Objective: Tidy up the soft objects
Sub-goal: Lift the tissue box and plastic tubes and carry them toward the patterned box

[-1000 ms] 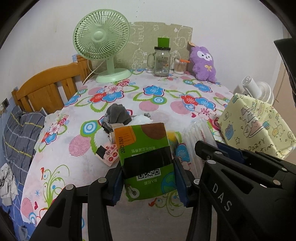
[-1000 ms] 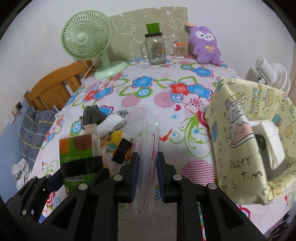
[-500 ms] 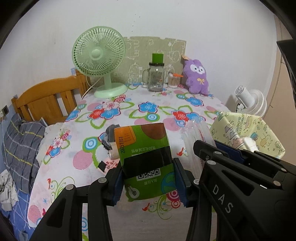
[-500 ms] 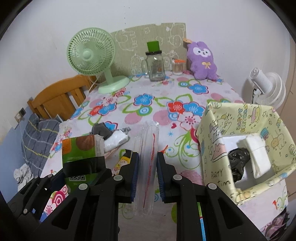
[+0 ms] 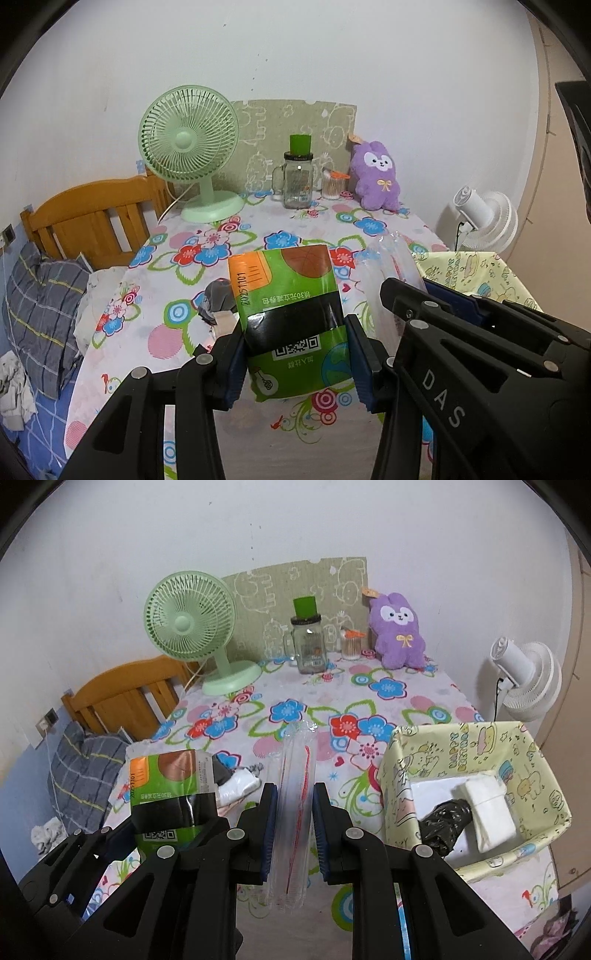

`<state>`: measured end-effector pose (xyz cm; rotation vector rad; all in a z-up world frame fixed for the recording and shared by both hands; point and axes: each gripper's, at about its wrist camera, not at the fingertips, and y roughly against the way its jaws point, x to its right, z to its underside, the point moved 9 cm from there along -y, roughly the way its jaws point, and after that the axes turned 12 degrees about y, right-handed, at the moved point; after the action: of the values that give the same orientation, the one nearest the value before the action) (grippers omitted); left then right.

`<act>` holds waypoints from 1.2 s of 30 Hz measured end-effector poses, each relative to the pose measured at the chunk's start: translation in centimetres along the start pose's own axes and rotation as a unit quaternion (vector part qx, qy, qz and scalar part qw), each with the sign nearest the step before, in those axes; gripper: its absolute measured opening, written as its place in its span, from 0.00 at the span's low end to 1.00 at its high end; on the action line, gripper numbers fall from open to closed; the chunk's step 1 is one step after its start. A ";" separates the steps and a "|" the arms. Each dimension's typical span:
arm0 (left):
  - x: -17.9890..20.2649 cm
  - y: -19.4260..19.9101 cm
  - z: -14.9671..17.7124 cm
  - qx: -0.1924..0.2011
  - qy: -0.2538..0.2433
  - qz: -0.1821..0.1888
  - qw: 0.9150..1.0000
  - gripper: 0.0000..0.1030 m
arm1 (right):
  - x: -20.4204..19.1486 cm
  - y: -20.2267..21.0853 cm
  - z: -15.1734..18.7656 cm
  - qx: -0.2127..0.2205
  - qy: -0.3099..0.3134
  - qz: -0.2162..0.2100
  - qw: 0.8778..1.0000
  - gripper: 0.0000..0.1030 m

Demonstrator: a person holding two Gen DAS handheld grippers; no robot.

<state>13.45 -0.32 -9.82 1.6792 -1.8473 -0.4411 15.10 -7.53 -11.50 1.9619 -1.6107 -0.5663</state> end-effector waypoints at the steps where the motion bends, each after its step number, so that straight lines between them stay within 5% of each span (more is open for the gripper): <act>1: 0.1 0.0 -0.1 0.001 0.000 0.001 1.000 0.48 | 0.1 0.2 -0.1 0.002 0.000 0.000 1.000 0.21; 36: 9.6 -0.1 -1.5 0.018 -0.035 0.050 0.998 0.48 | 9.0 3.8 -1.4 0.038 -0.020 0.035 0.998 0.21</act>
<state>14.28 -9.52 -6.78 1.6046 -1.9917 -0.4310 14.93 -16.70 -7.87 1.9523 -1.7413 -0.5257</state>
